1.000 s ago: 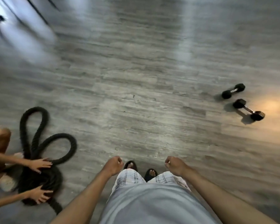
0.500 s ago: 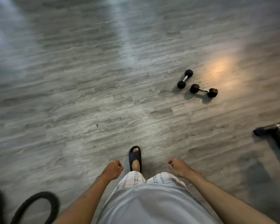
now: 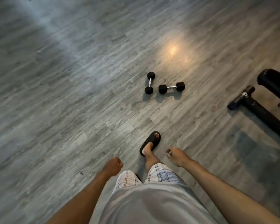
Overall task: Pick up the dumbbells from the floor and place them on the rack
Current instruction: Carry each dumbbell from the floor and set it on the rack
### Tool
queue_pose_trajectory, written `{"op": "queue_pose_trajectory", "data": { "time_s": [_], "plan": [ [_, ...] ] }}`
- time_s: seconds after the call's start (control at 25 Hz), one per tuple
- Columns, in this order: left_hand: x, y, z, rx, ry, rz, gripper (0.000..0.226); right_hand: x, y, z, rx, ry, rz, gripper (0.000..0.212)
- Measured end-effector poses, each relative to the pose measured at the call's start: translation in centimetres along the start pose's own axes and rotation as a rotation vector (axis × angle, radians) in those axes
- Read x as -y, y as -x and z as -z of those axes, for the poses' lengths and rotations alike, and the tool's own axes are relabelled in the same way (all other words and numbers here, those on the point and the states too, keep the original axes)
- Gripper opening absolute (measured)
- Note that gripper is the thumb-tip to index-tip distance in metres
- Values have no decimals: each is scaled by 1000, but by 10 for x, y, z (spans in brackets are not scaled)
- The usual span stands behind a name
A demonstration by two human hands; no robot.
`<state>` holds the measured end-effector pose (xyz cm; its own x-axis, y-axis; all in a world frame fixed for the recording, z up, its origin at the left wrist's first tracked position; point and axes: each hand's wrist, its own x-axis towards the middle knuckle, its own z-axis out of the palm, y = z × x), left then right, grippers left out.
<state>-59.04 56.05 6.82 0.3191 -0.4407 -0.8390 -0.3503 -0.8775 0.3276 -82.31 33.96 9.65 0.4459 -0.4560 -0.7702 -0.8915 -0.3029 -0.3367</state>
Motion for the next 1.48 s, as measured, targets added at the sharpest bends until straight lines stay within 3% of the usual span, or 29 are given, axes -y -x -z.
{"op": "queue_pose_trajectory", "data": {
  "time_s": [0.56,0.92,1.2,1.48],
  "plan": [
    [-242,-176,208,5,-79,-75,27,55,-185,222,41,-131,-29,22],
    [-338,-319,311,143,-126,-77,14,100,-317,320,26,-237,-120,24],
    [-419,-437,378,279,-234,-124,26,144,-421,366,-7,-412,-282,25],
    [-450,-563,372,344,-191,-73,27,140,-539,348,-36,-588,-392,22]
  ]
}}
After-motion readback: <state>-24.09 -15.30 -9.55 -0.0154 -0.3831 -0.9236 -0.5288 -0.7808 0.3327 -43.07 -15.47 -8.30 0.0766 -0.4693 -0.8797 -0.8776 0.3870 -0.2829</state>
